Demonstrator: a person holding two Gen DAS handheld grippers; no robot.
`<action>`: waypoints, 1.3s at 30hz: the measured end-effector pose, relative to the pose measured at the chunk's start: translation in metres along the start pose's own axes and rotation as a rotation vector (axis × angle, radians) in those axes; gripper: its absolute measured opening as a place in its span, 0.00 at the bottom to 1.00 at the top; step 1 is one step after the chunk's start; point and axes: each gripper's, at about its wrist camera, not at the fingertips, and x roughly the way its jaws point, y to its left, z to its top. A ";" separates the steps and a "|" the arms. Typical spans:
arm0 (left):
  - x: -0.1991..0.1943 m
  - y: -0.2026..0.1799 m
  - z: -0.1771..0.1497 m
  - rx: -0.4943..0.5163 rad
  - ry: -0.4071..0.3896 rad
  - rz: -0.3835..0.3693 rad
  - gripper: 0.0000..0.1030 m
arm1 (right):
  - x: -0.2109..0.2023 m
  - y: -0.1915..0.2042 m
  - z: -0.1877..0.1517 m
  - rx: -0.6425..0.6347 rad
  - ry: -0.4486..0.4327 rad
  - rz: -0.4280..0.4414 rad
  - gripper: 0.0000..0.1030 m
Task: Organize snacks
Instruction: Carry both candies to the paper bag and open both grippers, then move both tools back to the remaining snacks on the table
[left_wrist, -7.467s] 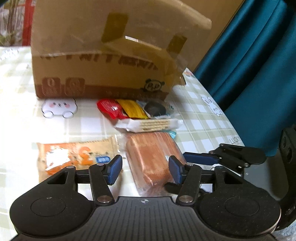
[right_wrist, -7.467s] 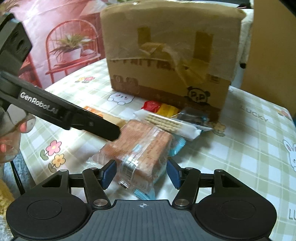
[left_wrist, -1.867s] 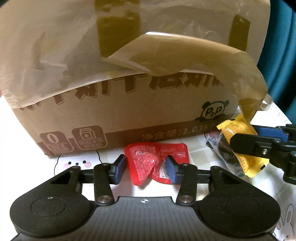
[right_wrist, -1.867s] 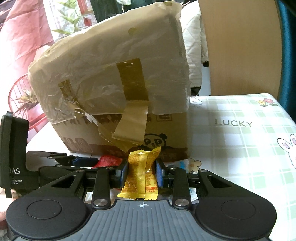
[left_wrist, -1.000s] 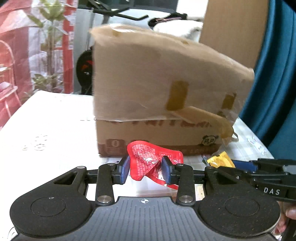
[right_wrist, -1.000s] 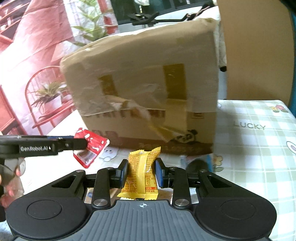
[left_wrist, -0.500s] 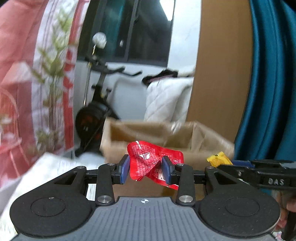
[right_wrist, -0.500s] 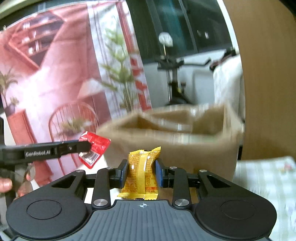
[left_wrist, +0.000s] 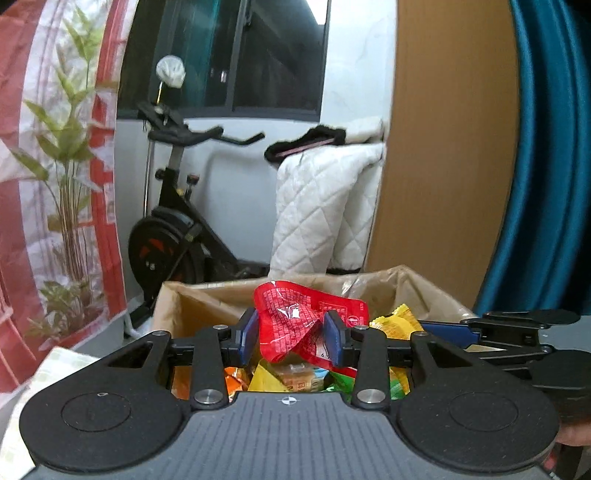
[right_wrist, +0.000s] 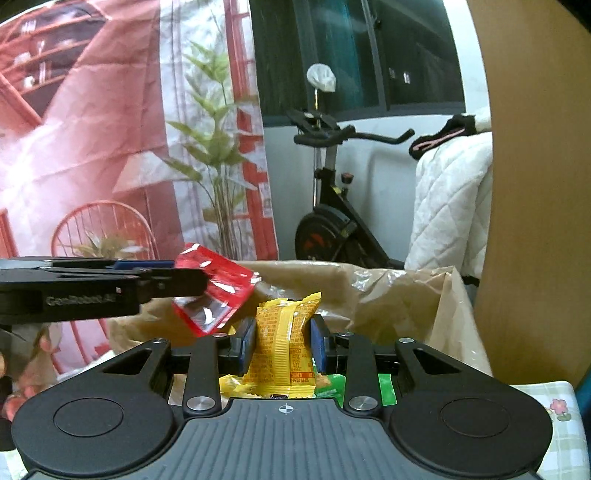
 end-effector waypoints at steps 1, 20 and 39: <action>0.005 0.002 -0.002 -0.011 0.013 -0.007 0.43 | 0.006 0.001 -0.001 -0.002 0.013 -0.005 0.31; -0.067 0.010 -0.017 -0.035 0.005 0.015 0.54 | -0.080 -0.004 -0.033 0.041 -0.052 -0.043 0.45; -0.074 -0.023 -0.088 -0.100 0.141 -0.093 0.53 | -0.115 -0.034 -0.120 0.063 0.052 -0.160 0.45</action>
